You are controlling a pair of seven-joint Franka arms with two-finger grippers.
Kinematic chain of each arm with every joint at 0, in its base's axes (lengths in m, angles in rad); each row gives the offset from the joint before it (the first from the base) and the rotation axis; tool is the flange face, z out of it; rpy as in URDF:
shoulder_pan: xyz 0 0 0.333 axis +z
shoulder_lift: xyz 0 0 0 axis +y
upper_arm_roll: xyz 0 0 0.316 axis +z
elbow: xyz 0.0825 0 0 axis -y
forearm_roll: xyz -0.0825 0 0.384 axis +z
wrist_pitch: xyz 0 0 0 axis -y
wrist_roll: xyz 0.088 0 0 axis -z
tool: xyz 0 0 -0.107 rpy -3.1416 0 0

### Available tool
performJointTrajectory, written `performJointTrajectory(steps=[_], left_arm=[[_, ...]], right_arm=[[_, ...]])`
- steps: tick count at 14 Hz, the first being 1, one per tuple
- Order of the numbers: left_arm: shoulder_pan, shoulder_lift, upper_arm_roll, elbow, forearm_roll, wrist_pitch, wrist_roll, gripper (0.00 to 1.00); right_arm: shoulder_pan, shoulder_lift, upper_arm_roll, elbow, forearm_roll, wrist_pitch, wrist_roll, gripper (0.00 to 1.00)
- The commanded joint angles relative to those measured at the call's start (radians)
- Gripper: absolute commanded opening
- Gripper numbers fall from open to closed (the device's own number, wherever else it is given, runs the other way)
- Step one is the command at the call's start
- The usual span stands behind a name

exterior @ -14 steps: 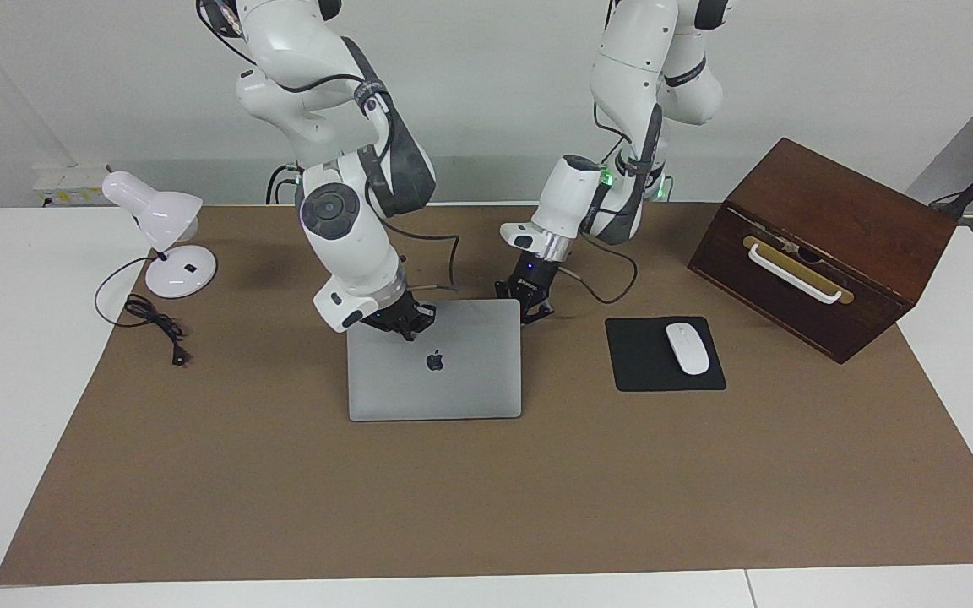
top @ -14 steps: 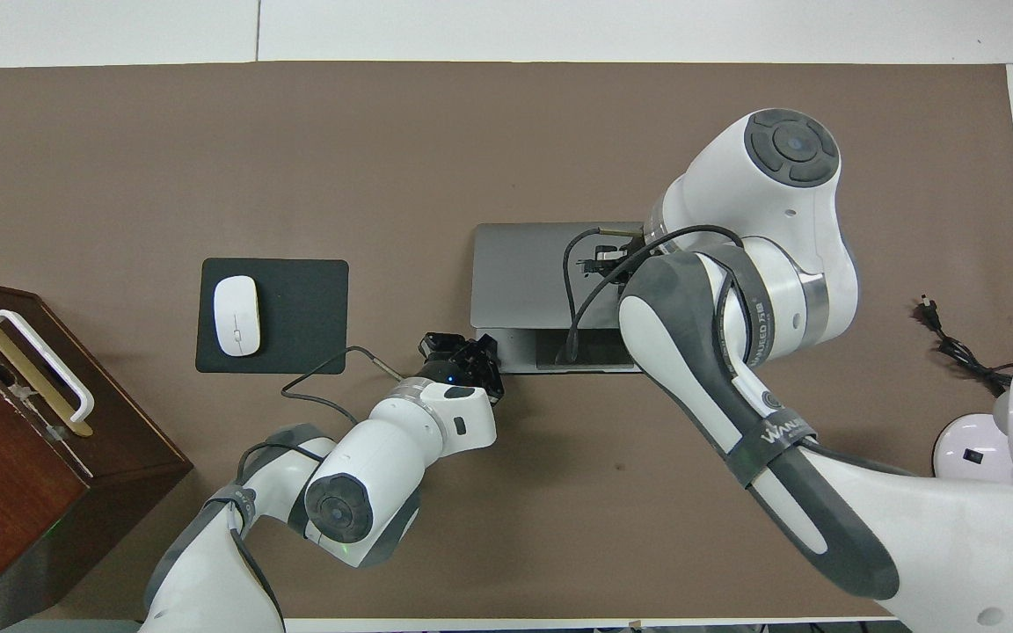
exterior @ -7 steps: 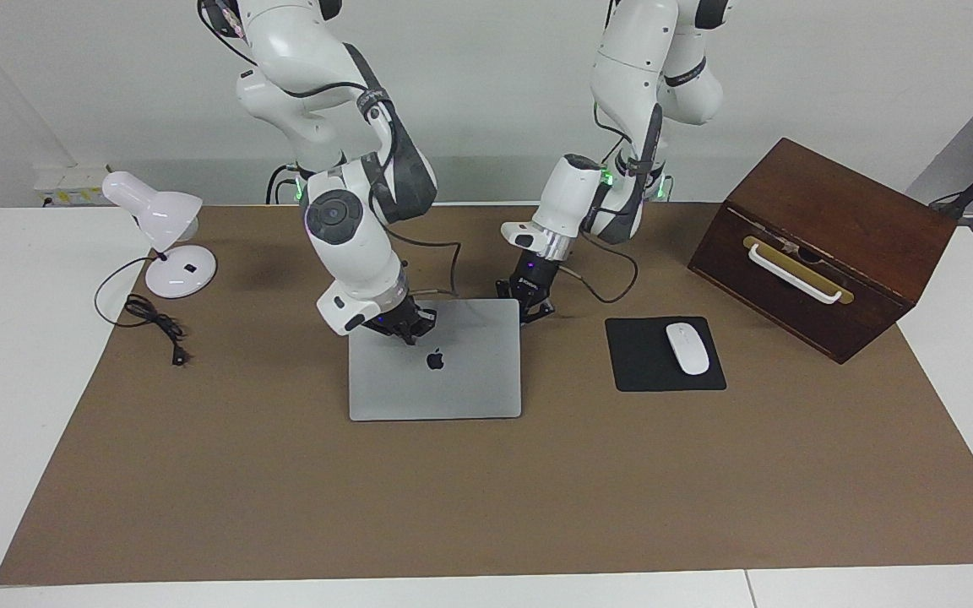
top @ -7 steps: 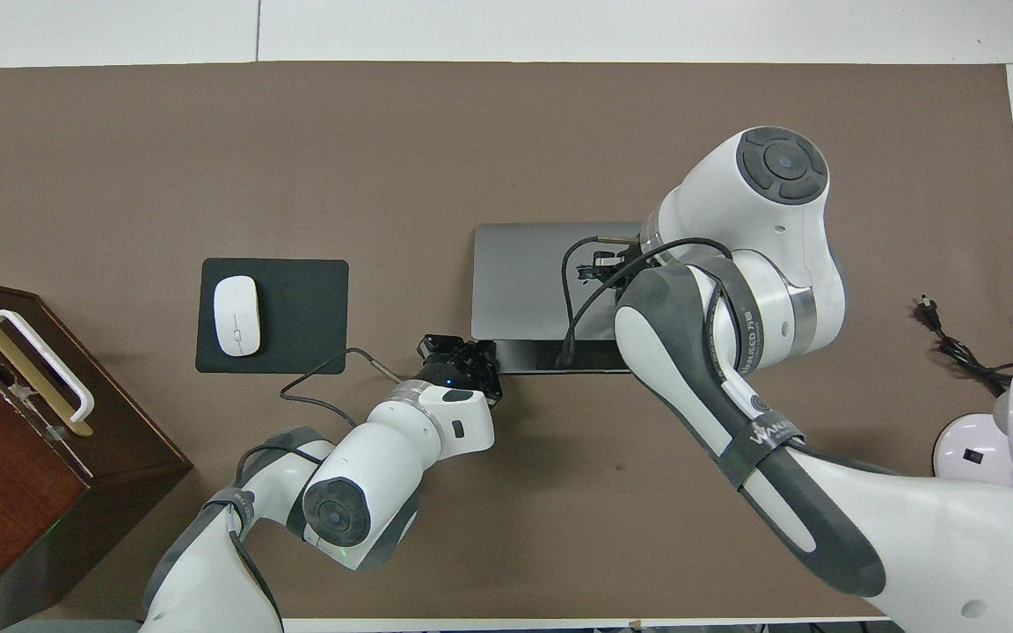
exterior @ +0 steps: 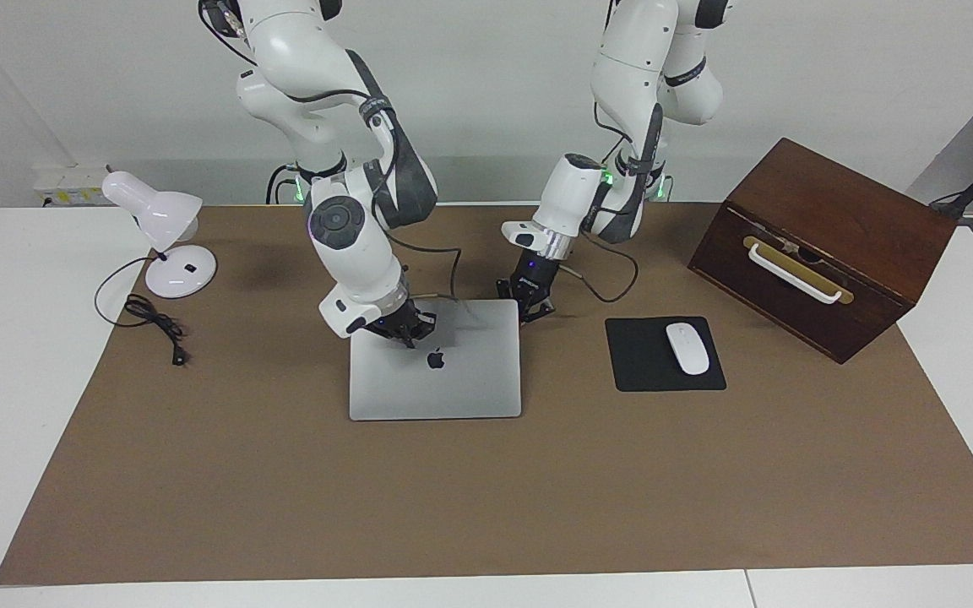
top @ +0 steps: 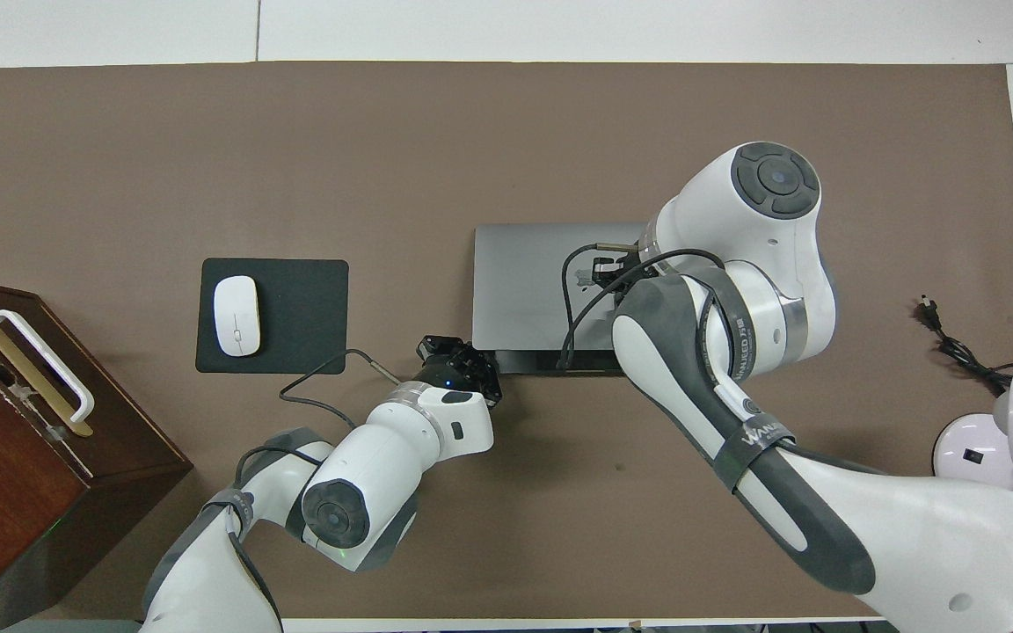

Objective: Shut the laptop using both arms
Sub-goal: 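Press the laptop lid fully shut with the right gripper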

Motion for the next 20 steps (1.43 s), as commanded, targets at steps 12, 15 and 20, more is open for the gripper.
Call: performJointTrajectory(steps=[12,15,20], left_arm=[[-0.028,0.031,0.018,-0.092,-0.014,-0.034,0.02,0.0],[-0.028,0.031,0.018,-0.092,-0.014,-0.035,0.02,0.0],[-0.03,0.031,0.018,-0.088,-0.014,-0.035,0.02,0.0]], right_arm=[[-0.007,-0.019,0.004,-0.077,0.026,0.076,-0.052,0.0],[-0.007,-0.021,0.004,-0.084,0.026,0.076,-0.052,0.0],[-0.007,-0.016,0.004,-0.084,0.026,0.089,-0.052,0.0]])
